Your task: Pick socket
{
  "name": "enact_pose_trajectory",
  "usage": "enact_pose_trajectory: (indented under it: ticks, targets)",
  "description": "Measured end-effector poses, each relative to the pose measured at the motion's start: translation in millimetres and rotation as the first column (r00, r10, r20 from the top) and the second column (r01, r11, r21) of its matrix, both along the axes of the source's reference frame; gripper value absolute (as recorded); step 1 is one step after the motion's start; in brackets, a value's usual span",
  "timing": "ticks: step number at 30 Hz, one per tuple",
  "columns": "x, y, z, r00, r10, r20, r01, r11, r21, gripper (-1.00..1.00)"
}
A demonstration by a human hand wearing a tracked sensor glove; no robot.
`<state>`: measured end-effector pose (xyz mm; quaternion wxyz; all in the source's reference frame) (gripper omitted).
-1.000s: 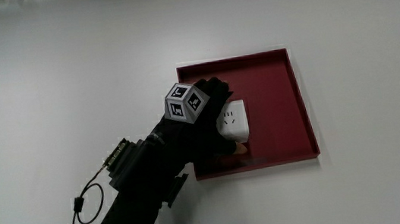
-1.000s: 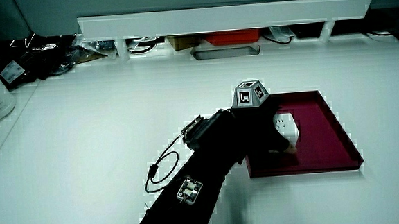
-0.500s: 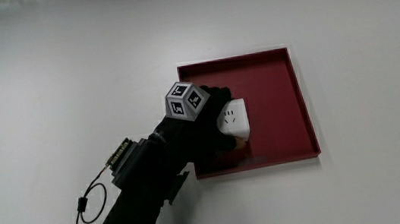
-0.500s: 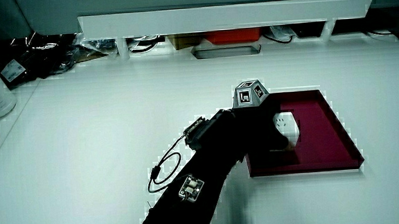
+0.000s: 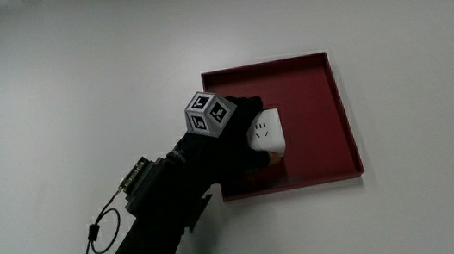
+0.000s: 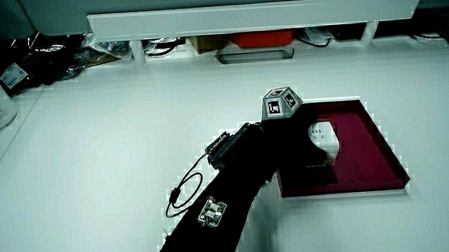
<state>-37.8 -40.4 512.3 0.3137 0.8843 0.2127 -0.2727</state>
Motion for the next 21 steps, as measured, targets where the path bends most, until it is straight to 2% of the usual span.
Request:
enact_pose_trajectory:
  ticks: [2,5,6,8,9,11,12,13,14,15,16,17,18,21]
  targets:
    - [-0.6,-1.4,-8.6,1.0,-0.003,-0.003,0.003,0.9999,0.016,1.0]
    - [-4.4,-4.5,-16.1,0.999,0.004,-0.042,-0.002,0.999,0.045,1.0]
    - [-6.0,-4.9,-24.1,0.999,-0.001,-0.034,0.003,0.9987,0.051,1.0]
    - [-10.7,-6.4,-30.6,0.998,0.006,-0.055,-0.001,0.9964,0.084,1.0]
    - [-13.7,-7.0,-34.1,0.998,-0.002,-0.057,0.006,0.9968,0.08,1.0]
    - [-20.0,-8.5,-40.9,0.997,0.011,-0.081,-0.001,0.9924,0.123,1.0]
    - [-23.4,-9.0,-46.2,0.997,0.005,-0.077,0.004,0.9926,0.121,1.0]
    - [-26.8,-9.9,-51.4,0.997,0.023,-0.076,-0.01,0.9866,0.163,1.0]
    - [-30.5,-10.7,-54.8,0.996,0.029,-0.085,-0.014,0.9854,0.17,1.0]
    - [-34.1,-11.3,-59.9,0.997,0.037,-0.074,-0.021,0.9784,0.206,1.0]
    - [-38.1,-11.1,-65.8,0.996,0.022,-0.087,-0.006,0.982,0.189,1.0]
    - [-41.4,-12.0,-71.7,0.995,0.064,-0.081,-0.042,0.9683,0.246,1.0]
    - [-46.6,-11.3,-70.9,0.992,0.029,-0.124,-0.001,0.9756,0.22,1.0]
    - [-61.2,-9.8,-82.5,0.991,0.049,-0.127,-0.012,0.9618,0.274,1.0]
